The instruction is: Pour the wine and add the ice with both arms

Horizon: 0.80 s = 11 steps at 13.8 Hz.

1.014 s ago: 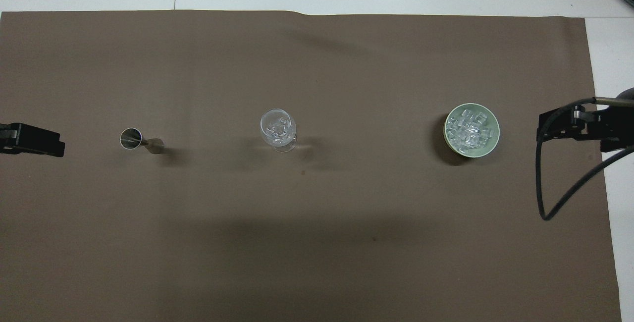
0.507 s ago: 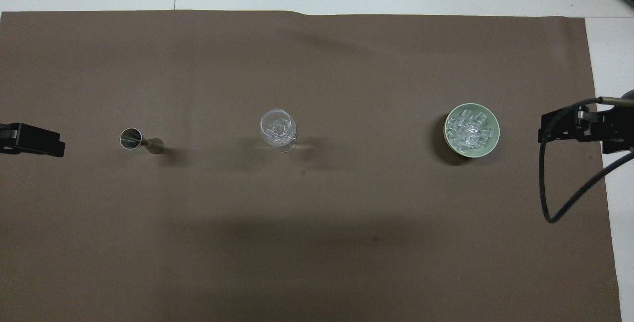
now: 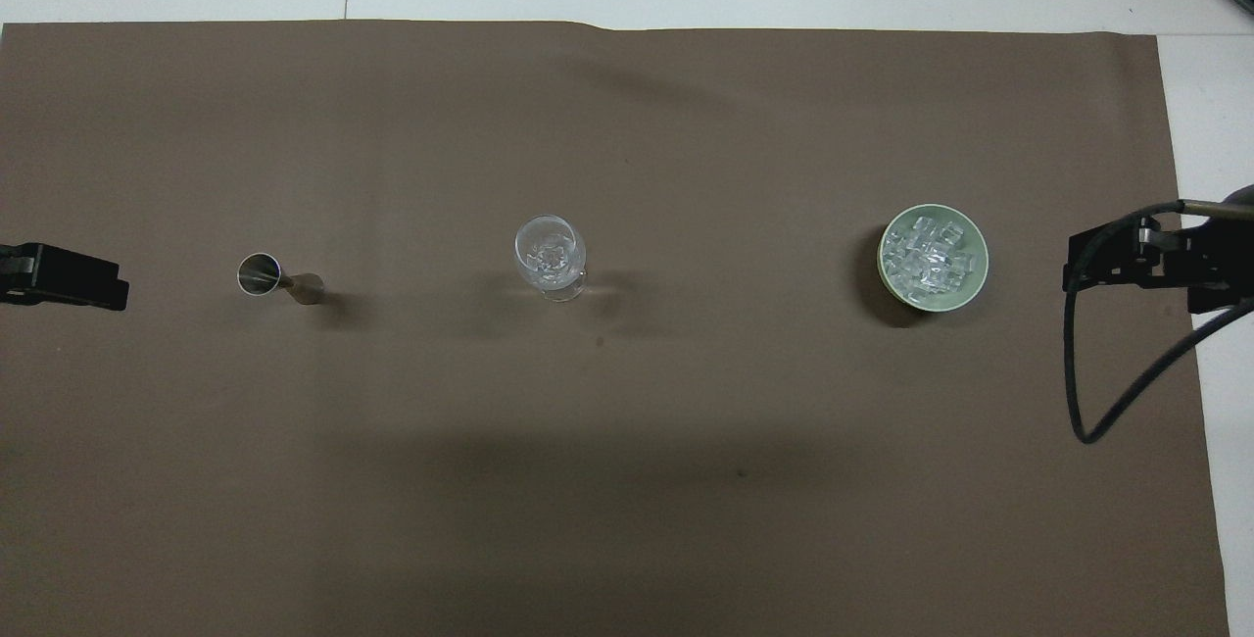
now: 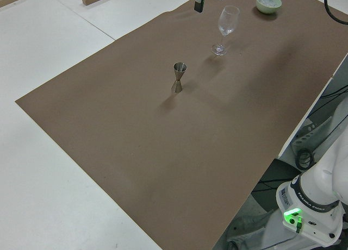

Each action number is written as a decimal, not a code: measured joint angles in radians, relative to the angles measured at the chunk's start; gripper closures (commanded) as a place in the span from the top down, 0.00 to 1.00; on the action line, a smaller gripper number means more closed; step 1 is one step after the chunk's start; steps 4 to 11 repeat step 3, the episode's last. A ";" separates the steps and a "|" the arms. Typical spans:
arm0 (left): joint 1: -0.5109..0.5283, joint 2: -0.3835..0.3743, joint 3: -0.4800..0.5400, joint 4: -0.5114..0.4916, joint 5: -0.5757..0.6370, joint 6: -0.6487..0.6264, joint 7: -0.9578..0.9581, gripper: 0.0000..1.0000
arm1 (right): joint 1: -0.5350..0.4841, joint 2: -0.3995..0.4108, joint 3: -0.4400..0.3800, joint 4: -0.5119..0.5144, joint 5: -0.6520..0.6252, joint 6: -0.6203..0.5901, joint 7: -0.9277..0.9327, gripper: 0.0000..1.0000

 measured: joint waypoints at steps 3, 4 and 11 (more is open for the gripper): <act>0.000 0.000 0.000 0.000 0.000 0.000 0.000 1.00 | -0.002 0.000 -0.002 -0.002 0.000 0.004 0.000 1.00; 0.000 0.000 0.000 0.000 0.000 0.000 0.000 1.00 | -0.002 0.000 -0.002 -0.002 0.000 0.004 0.000 1.00; 0.000 0.000 0.000 0.000 0.000 0.000 0.000 1.00 | -0.002 0.000 -0.002 -0.002 0.000 0.004 0.000 1.00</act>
